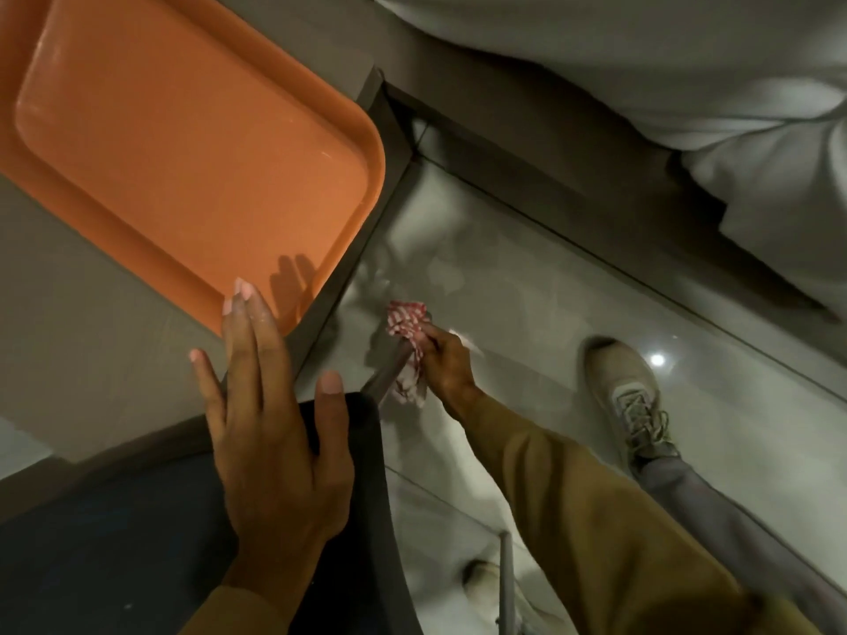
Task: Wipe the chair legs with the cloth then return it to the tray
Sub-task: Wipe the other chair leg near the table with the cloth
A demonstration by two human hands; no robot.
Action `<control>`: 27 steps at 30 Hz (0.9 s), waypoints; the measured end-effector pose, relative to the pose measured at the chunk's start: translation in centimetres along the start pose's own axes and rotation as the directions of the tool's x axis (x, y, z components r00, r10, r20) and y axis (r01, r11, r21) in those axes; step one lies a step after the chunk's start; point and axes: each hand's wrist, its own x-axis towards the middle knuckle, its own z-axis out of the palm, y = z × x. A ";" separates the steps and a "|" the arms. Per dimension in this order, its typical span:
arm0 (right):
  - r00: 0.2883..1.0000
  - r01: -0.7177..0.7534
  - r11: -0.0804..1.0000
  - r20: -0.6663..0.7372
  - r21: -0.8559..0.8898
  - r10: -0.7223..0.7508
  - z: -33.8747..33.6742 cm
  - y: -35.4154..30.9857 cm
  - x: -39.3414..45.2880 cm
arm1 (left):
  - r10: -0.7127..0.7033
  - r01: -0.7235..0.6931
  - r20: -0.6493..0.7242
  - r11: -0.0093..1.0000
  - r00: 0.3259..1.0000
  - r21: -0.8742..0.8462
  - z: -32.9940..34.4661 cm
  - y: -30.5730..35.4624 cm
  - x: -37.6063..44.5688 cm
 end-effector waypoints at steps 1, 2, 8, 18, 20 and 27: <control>0.999 -0.025 0.999 -0.033 0.032 0.026 0.4 -0.3 0.9 | 0.009 -0.009 -0.012 1.000 1.000 -0.011 0.1 0.0 0.1; 0.998 -0.035 0.998 -0.041 0.044 0.037 0.6 -0.5 1.5 | 0.016 -0.017 -0.015 1.000 1.000 -0.019 0.1 0.0 0.1; 0.962 0.180 0.977 0.227 -0.113 -0.151 -1.6 -0.5 -5.2 | 0.000 0.000 0.005 1.000 1.000 0.010 -0.1 0.4 0.1; 0.970 0.238 0.935 0.116 -0.262 -0.215 -1.1 2.5 2.4 | 0.026 -0.026 0.002 0.999 1.000 0.035 0.1 0.1 0.0; 0.982 0.185 0.942 0.084 -0.281 -0.168 -0.6 2.7 5.2 | 0.030 -0.030 -0.008 0.999 1.000 0.041 0.2 -0.1 0.0; 0.971 0.229 0.895 0.147 -0.383 -0.186 -1.5 1.8 5.1 | 0.036 -0.035 -0.025 0.999 0.999 0.032 0.4 -0.2 0.1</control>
